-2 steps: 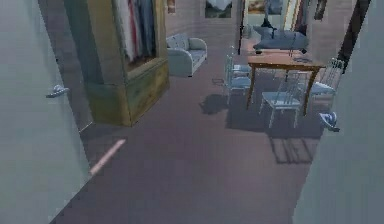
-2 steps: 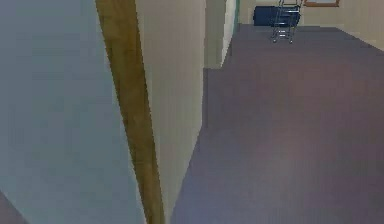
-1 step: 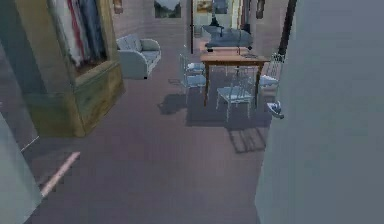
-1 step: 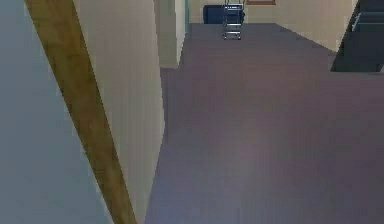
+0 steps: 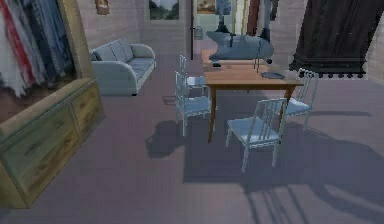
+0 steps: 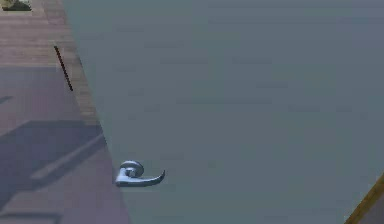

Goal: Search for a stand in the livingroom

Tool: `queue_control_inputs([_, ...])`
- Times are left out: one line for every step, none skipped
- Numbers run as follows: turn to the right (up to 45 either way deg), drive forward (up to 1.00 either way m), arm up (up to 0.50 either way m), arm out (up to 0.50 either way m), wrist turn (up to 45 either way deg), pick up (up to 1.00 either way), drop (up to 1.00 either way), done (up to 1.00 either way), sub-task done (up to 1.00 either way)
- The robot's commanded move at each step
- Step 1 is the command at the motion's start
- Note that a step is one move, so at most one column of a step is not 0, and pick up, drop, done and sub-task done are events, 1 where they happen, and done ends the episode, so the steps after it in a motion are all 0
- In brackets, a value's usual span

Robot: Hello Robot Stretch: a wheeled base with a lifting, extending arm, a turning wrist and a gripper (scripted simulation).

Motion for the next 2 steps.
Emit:
queue_control_inputs([3.0,0.00,0.00,0.00,0.0,0.00,0.00,0.00,0.00])
queue_control_inputs([0.0,0.35,0.00,0.00,0.0,0.00,0.00,0.00,0.00])
